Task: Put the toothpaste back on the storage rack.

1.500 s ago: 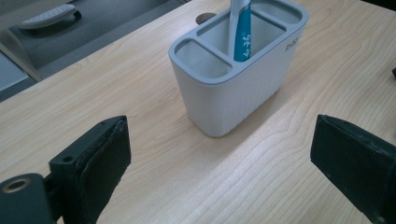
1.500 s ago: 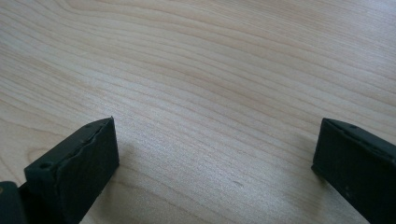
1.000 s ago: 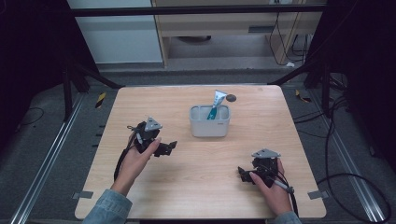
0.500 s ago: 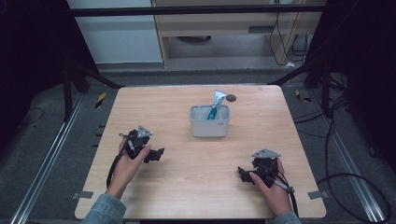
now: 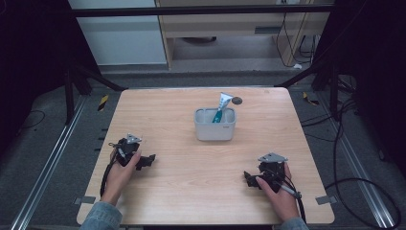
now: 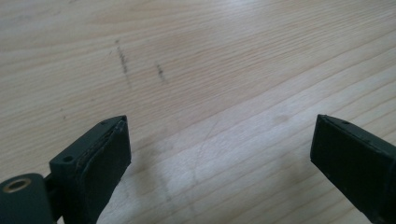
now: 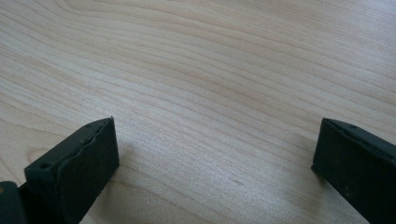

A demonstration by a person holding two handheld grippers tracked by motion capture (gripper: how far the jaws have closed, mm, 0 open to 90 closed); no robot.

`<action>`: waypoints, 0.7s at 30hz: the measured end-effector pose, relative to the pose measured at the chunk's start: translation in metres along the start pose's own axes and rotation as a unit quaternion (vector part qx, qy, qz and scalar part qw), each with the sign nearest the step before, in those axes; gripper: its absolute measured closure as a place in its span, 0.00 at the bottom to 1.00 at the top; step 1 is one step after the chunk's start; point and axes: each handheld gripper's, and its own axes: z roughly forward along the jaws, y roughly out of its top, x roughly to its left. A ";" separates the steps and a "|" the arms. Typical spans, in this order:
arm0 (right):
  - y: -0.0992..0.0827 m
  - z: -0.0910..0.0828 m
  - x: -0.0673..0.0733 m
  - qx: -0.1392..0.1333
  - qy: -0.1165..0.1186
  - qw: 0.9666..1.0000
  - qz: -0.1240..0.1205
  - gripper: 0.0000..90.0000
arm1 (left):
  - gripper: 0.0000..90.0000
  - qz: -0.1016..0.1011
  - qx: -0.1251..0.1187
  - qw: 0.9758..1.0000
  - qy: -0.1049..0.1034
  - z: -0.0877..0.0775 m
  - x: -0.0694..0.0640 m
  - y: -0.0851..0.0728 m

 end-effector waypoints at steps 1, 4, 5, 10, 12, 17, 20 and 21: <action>0.000 0.000 0.000 0.000 0.001 1.000 0.001 0.00 | 0.05 -0.004 0.000 1.000 0.002 0.001 0.002 -0.001; 0.000 0.000 0.000 0.000 0.000 1.000 0.000 0.00 | 0.05 -0.013 -0.003 1.000 0.000 0.003 0.005 -0.004; 0.000 0.000 0.000 0.000 0.000 1.000 0.000 0.00 | 0.05 -0.017 -0.004 1.000 0.000 0.004 0.005 -0.006; 0.000 0.000 0.000 0.001 0.000 1.000 0.000 0.00 | 0.05 -0.017 -0.012 1.000 0.002 0.006 0.007 -0.007; 0.000 0.000 0.000 0.000 0.000 1.000 0.000 0.00 | 0.05 -0.010 -0.019 1.000 0.007 0.007 0.007 -0.009; 0.000 0.000 0.000 0.000 -0.001 1.000 0.001 0.00 | 0.02 -0.008 -0.035 0.999 0.008 0.010 0.009 -0.012; 0.000 0.000 0.000 0.000 -0.001 1.000 0.000 0.01 | 0.00 -0.009 -0.032 0.999 0.007 0.010 0.008 -0.012; 0.000 0.000 0.000 0.000 -0.001 1.000 0.000 0.00 | 0.00 -0.010 -0.032 0.999 0.007 0.010 0.009 -0.012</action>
